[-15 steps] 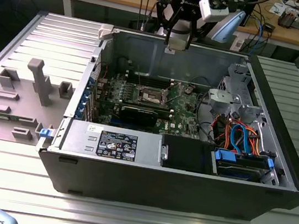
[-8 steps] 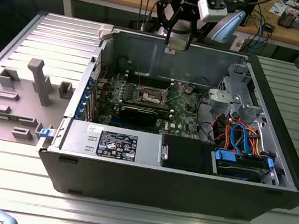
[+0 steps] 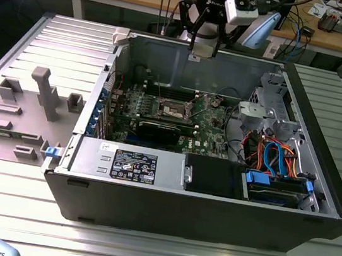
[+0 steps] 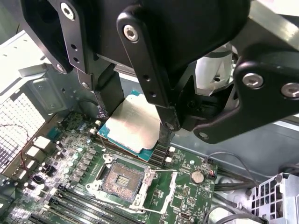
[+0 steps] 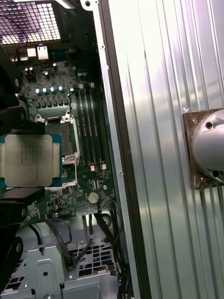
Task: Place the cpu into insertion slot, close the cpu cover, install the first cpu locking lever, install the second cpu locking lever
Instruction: 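Place the cpu into insertion slot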
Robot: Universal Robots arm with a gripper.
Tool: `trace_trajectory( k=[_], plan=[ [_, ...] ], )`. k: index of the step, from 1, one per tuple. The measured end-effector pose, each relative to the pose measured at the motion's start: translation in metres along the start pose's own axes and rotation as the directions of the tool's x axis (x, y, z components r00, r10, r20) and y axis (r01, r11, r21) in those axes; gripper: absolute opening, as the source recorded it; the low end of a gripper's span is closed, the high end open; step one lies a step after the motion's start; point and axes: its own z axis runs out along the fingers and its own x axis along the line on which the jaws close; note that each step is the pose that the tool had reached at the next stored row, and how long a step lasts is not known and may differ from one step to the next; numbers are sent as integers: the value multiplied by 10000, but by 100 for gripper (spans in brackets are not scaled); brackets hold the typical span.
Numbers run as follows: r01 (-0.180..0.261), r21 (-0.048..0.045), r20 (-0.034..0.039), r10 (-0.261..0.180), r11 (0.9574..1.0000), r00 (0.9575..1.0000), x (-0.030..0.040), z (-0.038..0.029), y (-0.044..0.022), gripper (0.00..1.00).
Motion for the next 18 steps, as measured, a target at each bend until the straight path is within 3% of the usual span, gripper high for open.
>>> trace_trajectory(
  k=[6, 15, 18],
  plan=[
    [-315, -7, 28, 315, 9995, 9995, 0, 2, 0, 54],
    [-416, -9, 37, 416, 9991, 9991, 0, 2, 0, 54],
    [-788, -18, 70, 788, 9969, 9969, 0, 2, 0, 54]
  ],
)
